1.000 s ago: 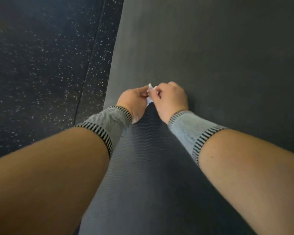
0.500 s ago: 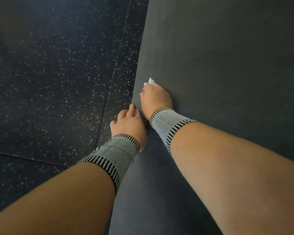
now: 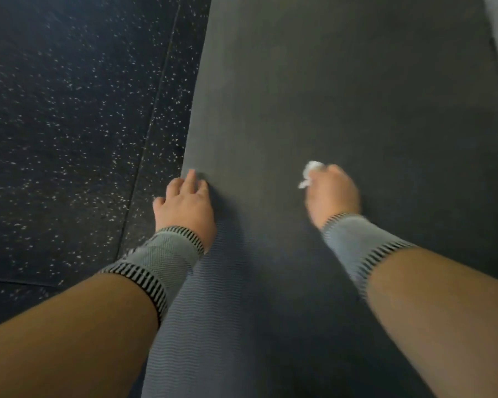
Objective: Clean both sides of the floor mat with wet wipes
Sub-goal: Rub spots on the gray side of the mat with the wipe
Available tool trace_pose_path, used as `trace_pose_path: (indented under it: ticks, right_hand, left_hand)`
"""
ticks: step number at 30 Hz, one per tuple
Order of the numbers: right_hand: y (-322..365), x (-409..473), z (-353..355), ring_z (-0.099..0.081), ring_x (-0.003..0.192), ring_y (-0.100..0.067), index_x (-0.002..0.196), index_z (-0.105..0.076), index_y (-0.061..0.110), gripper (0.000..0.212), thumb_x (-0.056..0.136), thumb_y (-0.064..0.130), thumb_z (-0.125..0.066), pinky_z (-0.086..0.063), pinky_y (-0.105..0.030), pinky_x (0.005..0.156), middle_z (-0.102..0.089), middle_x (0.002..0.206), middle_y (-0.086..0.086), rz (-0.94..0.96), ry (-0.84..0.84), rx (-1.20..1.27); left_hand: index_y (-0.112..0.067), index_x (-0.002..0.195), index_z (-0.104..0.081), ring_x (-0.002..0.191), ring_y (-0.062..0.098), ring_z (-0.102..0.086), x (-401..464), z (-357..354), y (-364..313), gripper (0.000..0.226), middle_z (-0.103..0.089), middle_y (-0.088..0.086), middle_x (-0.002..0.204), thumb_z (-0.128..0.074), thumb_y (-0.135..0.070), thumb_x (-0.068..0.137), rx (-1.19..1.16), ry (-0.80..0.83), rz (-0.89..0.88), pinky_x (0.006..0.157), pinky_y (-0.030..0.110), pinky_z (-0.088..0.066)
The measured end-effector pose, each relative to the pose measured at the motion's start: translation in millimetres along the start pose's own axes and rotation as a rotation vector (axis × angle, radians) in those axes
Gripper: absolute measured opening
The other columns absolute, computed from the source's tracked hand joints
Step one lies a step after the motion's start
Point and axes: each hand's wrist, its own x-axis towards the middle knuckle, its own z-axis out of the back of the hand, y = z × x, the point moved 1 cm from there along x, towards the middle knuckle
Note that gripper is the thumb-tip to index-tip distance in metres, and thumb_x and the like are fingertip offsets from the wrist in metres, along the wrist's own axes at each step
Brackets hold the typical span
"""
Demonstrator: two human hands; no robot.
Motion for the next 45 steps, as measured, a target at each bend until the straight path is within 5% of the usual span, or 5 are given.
trace_pose_path:
  ticks: [4,10,33,41,45]
  right_hand:
    - [-71.8,-10.5,20.8,-0.055,0.056,-0.003,0.082,-0.050,0.019,0.008,0.087,0.017,-0.056,-0.040,-0.019,0.052,-0.061,0.090,-0.004,-0.517,-0.190,0.082]
    - [-10.9,-11.0,-13.6,-0.057,0.090,-0.021,0.083,-0.057,0.023,0.008,0.088,0.025,-0.052,-0.042,-0.030,0.072,-0.062,0.097,0.003,0.097,-0.025,0.237]
    - [-126.5,62.5,14.2,-0.053,0.093,-0.014,0.097,-0.064,0.010,0.015,0.085,0.007,-0.054,-0.027,-0.001,0.072,-0.049,0.096,0.010,-0.438,-0.131,0.402]
    - [-47.3,22.4,20.2,-0.056,0.075,-0.035,0.096,-0.069,0.003,0.035,0.064,-0.010,-0.066,-0.049,-0.038,0.063,-0.061,0.086,-0.014,0.217,0.057,0.341]
    - [-99.1,52.1,21.5,-0.053,0.088,-0.040,0.102,-0.069,0.008,0.036,0.072,-0.007,-0.059,-0.044,-0.040,0.074,-0.058,0.099,-0.021,-0.258,-0.066,0.255]
  left_hand:
    - [-0.024,0.153,-0.015,0.147,0.021,-0.003,7.6,13.9,-45.2,0.078,0.004,-0.009,0.162,-0.059,-0.036,0.090,-0.061,-0.019,-0.158,0.113,0.048,-0.022]
    - [-0.024,0.155,-0.004,0.148,0.027,0.002,51.6,50.3,-136.5,0.100,0.009,0.000,0.162,-0.070,-0.044,0.083,-0.065,0.123,-0.337,0.118,0.047,-0.021]
    - [-0.032,0.153,0.012,0.147,0.029,0.011,64.9,63.3,-160.1,0.105,0.023,-0.003,0.159,-0.068,-0.046,0.085,0.132,0.395,-0.242,0.119,0.046,-0.020]
    - [-0.036,0.152,0.009,0.146,0.028,0.007,67.8,63.4,-155.2,0.103,0.020,-0.009,0.159,-0.067,-0.051,0.084,0.146,0.381,-0.265,0.111,0.046,-0.035]
    - [-0.028,0.153,0.007,0.143,0.036,-0.003,74.2,63.9,-157.6,0.103,0.013,0.001,0.160,-0.064,-0.057,0.084,0.238,0.372,-0.356,0.105,0.047,-0.039]
